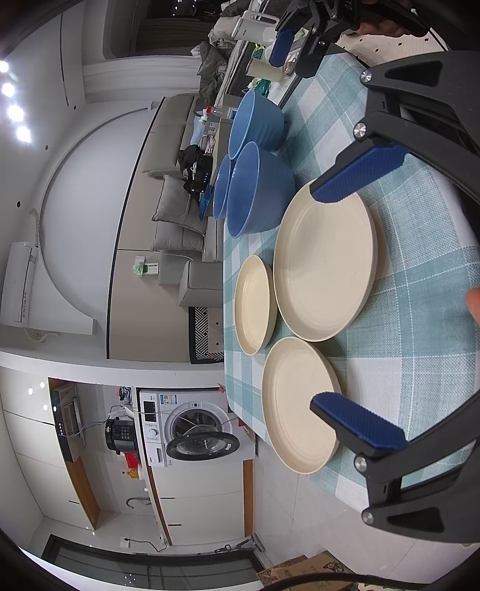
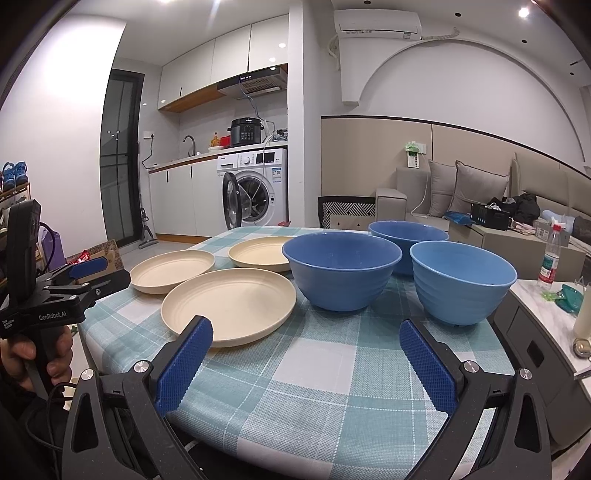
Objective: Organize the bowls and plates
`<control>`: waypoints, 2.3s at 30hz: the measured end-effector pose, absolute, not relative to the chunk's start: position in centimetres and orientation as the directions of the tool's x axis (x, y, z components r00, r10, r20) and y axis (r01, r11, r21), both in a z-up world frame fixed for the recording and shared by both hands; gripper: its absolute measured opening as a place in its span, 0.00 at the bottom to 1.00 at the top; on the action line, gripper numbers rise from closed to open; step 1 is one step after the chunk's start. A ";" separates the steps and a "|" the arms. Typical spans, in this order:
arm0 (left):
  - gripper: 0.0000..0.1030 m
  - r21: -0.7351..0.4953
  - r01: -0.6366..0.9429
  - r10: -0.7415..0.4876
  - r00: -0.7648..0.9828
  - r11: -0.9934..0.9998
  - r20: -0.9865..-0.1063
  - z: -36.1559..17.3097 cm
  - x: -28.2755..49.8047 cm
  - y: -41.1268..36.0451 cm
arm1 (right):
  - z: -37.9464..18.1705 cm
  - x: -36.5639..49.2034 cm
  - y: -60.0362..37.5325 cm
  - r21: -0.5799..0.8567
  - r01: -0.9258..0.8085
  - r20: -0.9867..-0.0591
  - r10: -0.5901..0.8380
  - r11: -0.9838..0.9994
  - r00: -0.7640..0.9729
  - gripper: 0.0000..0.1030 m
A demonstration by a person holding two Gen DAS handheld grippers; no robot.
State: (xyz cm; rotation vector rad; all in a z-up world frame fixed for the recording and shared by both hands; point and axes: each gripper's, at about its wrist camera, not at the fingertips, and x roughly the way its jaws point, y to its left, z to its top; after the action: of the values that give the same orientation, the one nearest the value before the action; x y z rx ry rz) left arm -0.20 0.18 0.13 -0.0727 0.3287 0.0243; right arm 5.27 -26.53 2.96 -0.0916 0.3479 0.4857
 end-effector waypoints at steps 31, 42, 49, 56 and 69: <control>1.00 -0.066 -0.036 0.013 0.945 0.997 -0.328 0.0 -0.2 0.3 | 3.0 5.2 -26.3 -0.008 -0.478 -0.351 0.445 0.878 0.824 1.00; 1.00 -0.053 -0.054 0.035 0.947 0.997 -0.321 0.5 -0.1 1.0 | 3.4 5.9 -26.0 0.007 -0.503 -0.374 0.469 0.864 0.800 1.00; 1.00 -0.022 -0.063 0.053 0.951 0.998 -0.305 1.4 -0.2 1.1 | 4.5 6.7 -25.8 0.031 -0.534 -0.381 0.504 0.845 0.775 1.00; 1.00 -0.011 -0.075 0.067 0.941 0.997 -0.332 1.9 0.4 1.4 | 6.0 8.1 -26.1 0.089 -0.541 -0.389 0.529 0.837 0.755 1.00; 1.00 -0.015 -0.149 0.136 0.935 0.989 -0.327 3.2 1.1 3.0 | 8.6 8.7 -24.3 0.049 -0.602 -0.365 0.575 0.797 0.732 1.00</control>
State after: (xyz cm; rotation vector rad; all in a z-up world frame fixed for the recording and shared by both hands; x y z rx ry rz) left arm 1.13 3.04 3.18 -0.0402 0.3312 0.1461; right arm 8.68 -24.35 8.58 -0.0745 0.3769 0.6486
